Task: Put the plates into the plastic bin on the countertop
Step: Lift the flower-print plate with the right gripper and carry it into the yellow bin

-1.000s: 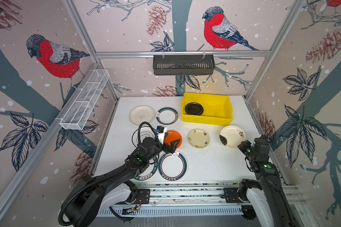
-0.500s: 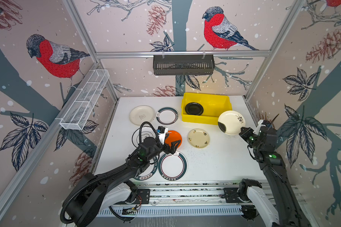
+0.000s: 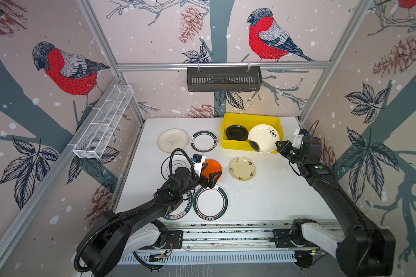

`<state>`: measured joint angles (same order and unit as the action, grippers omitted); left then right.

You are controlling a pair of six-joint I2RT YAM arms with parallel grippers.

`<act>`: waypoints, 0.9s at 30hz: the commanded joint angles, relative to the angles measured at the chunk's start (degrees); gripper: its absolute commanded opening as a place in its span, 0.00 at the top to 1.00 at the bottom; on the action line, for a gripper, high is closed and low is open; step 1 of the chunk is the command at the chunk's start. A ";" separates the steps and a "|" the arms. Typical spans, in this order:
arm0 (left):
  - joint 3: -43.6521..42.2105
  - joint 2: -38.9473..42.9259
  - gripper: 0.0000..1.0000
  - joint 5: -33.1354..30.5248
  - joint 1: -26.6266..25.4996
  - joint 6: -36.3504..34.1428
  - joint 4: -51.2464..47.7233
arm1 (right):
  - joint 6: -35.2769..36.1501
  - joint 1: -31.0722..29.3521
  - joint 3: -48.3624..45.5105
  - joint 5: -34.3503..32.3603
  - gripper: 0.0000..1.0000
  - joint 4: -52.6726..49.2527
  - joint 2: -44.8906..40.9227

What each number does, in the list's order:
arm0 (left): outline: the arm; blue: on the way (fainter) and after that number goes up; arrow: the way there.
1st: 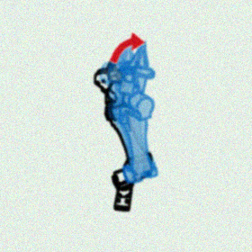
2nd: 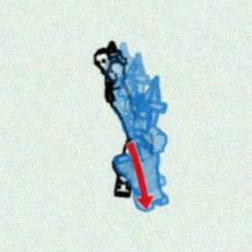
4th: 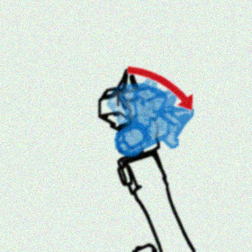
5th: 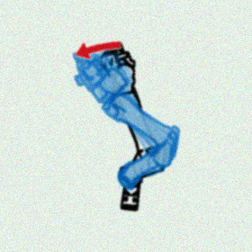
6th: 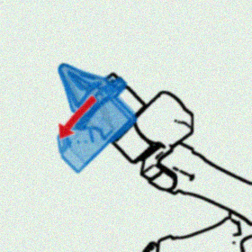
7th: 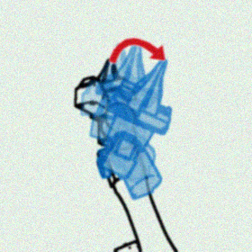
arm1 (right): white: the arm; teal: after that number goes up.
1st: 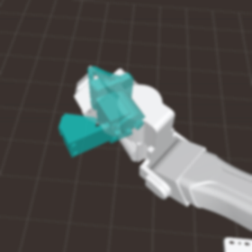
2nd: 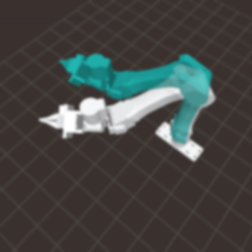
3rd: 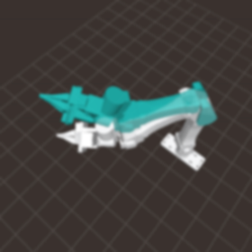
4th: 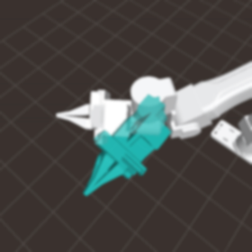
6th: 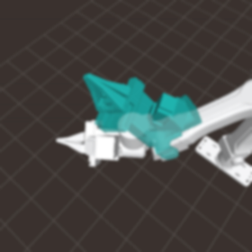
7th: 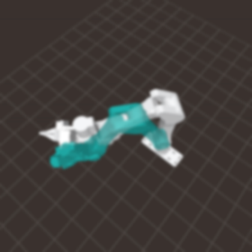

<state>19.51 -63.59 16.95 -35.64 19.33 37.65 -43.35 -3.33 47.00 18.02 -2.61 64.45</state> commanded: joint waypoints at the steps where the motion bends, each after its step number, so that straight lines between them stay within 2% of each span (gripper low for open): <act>1: 0.09 -0.22 0.01 2.47 0.00 0.27 4.71 | -0.88 -0.76 2.79 3.27 1.00 6.22 3.92; 6: 0.08 -0.03 0.01 2.02 -0.01 -0.52 4.14 | 0.89 -2.00 7.40 3.60 1.00 9.75 12.69; 13: 0.87 1.91 0.01 -0.55 0.02 -0.41 3.48 | 5.12 -2.82 15.45 1.07 1.00 9.19 24.42; 27: 6.73 4.99 0.01 -7.61 0.03 -2.64 -3.95 | 11.73 -5.02 41.95 -3.14 1.00 -3.79 48.49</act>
<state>25.12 -58.83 11.18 -35.64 17.63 34.61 -33.95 -7.31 84.71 16.19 -3.18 110.28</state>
